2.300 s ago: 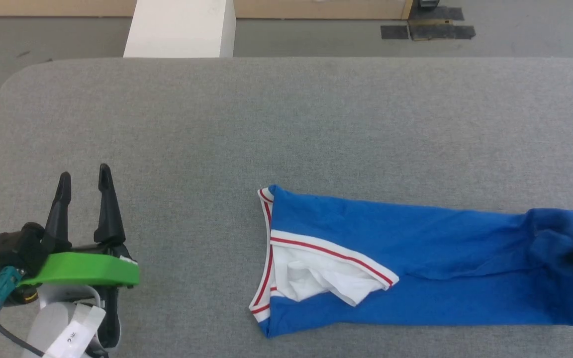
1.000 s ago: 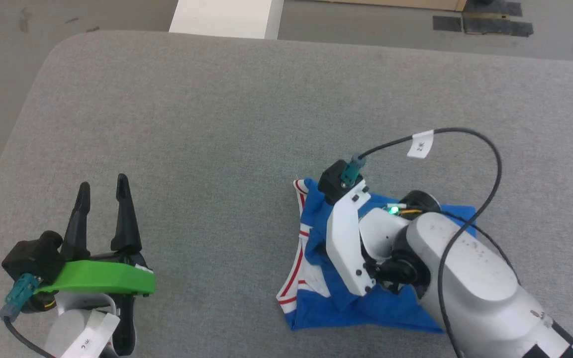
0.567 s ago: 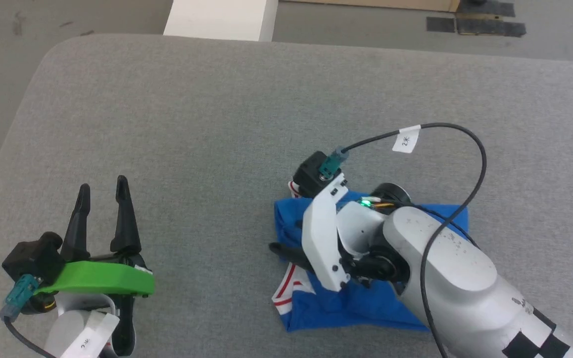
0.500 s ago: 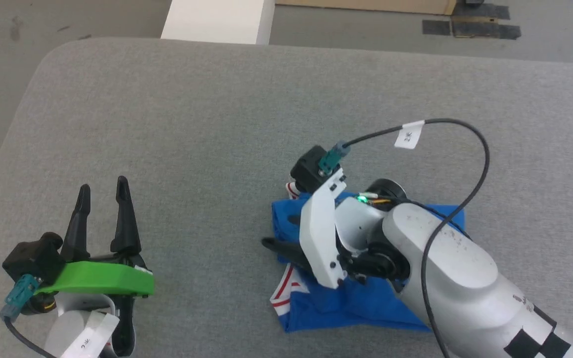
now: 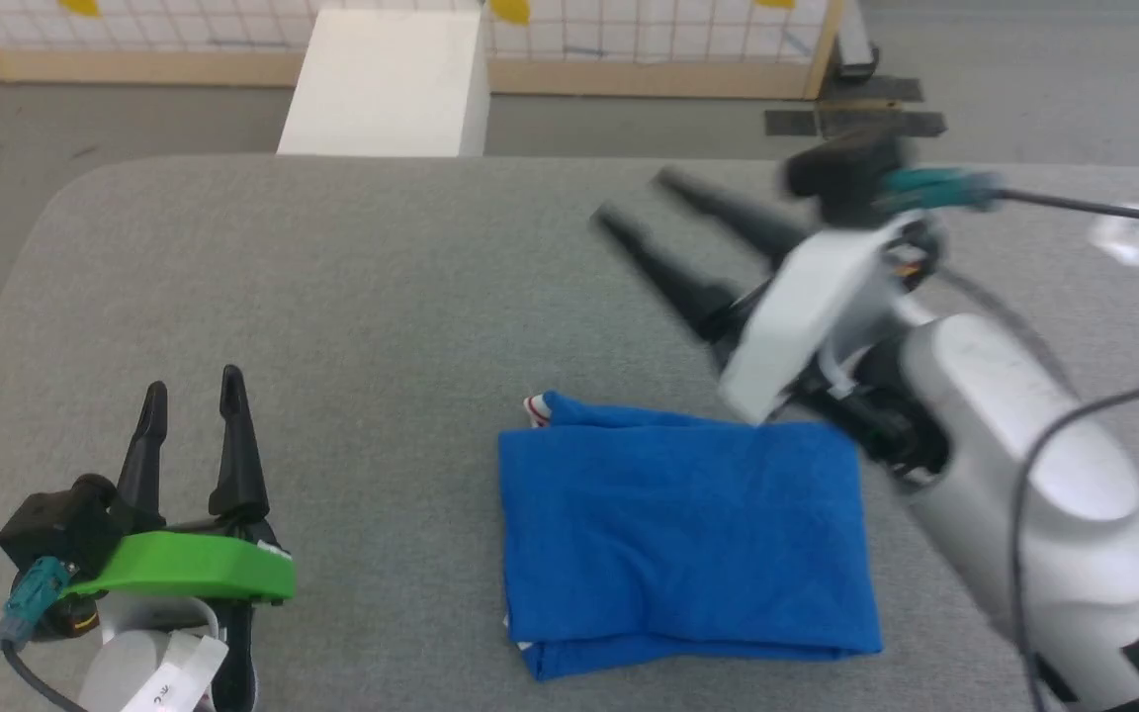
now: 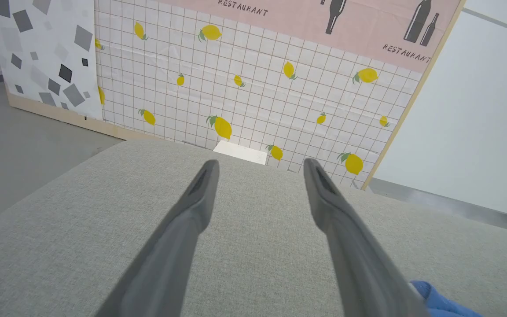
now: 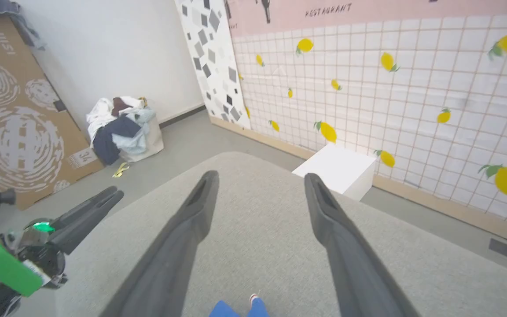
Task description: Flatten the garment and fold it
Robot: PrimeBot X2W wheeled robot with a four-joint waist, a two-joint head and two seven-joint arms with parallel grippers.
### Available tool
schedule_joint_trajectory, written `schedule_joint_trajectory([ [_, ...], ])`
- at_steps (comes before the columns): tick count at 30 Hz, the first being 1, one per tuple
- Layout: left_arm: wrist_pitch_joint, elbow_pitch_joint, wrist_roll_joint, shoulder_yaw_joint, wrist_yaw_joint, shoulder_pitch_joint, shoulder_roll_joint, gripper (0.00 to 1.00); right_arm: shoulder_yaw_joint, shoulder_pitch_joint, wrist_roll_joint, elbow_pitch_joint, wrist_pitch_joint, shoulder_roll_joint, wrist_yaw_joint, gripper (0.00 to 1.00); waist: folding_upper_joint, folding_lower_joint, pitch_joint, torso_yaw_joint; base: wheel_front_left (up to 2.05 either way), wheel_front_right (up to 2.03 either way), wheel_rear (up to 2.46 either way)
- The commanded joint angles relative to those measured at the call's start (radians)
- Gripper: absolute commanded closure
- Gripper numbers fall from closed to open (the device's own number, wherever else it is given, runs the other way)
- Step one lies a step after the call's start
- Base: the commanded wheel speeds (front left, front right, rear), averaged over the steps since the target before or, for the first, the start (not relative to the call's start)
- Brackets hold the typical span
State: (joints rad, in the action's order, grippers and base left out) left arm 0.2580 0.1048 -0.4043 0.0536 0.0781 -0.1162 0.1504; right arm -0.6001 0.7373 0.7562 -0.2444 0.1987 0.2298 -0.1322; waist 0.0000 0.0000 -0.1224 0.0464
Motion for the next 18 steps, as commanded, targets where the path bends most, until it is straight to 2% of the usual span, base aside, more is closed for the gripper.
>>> schedule_joint_trajectory([
  [1,0.002,-0.001,0.006,0.002,-0.006,0.016,0.008,0.00,0.030,-0.019,-0.022,0.001,-0.047,0.016,0.002,0.00,0.0000,0.0000,0.029,-0.030,0.00,0.00,0.00],
  [5,0.000,-0.006,0.008,0.002,-0.014,0.031,0.009,0.00,0.144,-0.068,-0.084,0.008,-0.200,0.037,0.002,0.00,0.0000,0.0000,0.048,-0.046,0.00,0.00,0.00],
  [11,-0.003,-0.003,0.019,-0.010,-0.021,0.048,0.013,0.00,0.323,-0.190,-0.186,0.013,-0.364,0.038,0.002,0.00,0.0000,0.0000,0.077,-0.053,0.00,0.00,0.00],
  [18,-0.022,0.000,0.030,-0.028,-0.027,0.054,0.020,0.00,0.561,-0.367,-0.344,0.064,-0.442,-0.024,0.002,0.00,0.0000,0.0000,0.096,-0.051,0.00,0.00,0.00],
])
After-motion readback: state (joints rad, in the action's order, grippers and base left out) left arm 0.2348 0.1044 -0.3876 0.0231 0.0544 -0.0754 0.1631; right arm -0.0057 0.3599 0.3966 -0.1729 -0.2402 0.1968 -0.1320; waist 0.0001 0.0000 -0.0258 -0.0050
